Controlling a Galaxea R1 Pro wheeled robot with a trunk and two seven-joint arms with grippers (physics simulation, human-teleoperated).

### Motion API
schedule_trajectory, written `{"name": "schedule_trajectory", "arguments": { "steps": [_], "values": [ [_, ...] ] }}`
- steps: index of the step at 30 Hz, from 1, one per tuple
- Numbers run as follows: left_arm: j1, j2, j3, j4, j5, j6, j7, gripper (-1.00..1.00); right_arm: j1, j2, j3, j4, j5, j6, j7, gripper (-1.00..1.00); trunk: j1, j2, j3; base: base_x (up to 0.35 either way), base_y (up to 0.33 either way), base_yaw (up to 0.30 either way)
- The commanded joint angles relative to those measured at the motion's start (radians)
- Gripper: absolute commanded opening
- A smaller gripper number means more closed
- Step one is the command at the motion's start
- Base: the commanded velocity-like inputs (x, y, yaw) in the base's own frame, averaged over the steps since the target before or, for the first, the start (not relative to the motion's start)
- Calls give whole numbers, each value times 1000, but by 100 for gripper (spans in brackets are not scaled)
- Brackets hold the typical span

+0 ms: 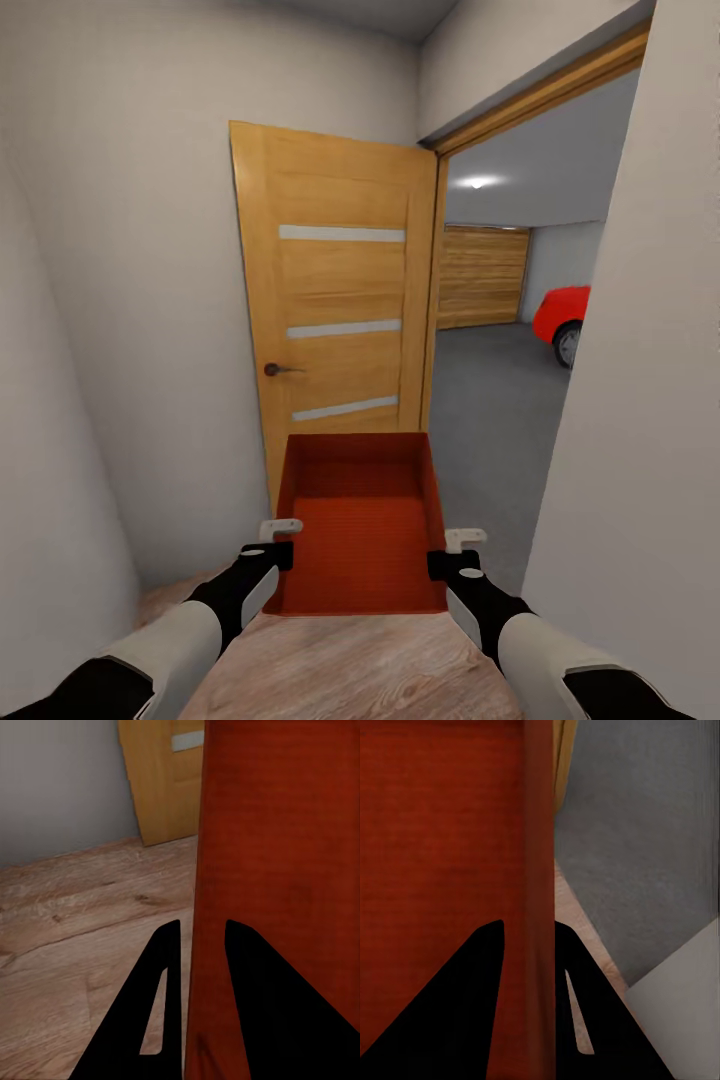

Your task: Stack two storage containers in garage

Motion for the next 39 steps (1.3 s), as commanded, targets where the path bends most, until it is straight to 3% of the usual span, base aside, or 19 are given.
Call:
{"name": "schedule_trajectory", "arguments": {
  "steps": [1,14,29,39],
  "values": [
    [-1,37,56,-6,-23,-9,19,-100,0,0,5,3,-10,-2,3,-100,1,-2,-2,217,275,-283],
    [-1,37,56,-6,-23,-11,19,-100,-1,0,5,3,-10,-2,4,-100,1,-2,-2,232,212,-283],
    [-1,36,54,-8,-23,-11,19,-100,0,0,5,3,-10,-2,4,-100,1,-2,-2,25,11,-280],
    [-1,36,54,-7,-23,-10,19,-100,0,0,4,3,-10,-1,5,-100,1,-2,-2,278,130,-45]
  ]
}}
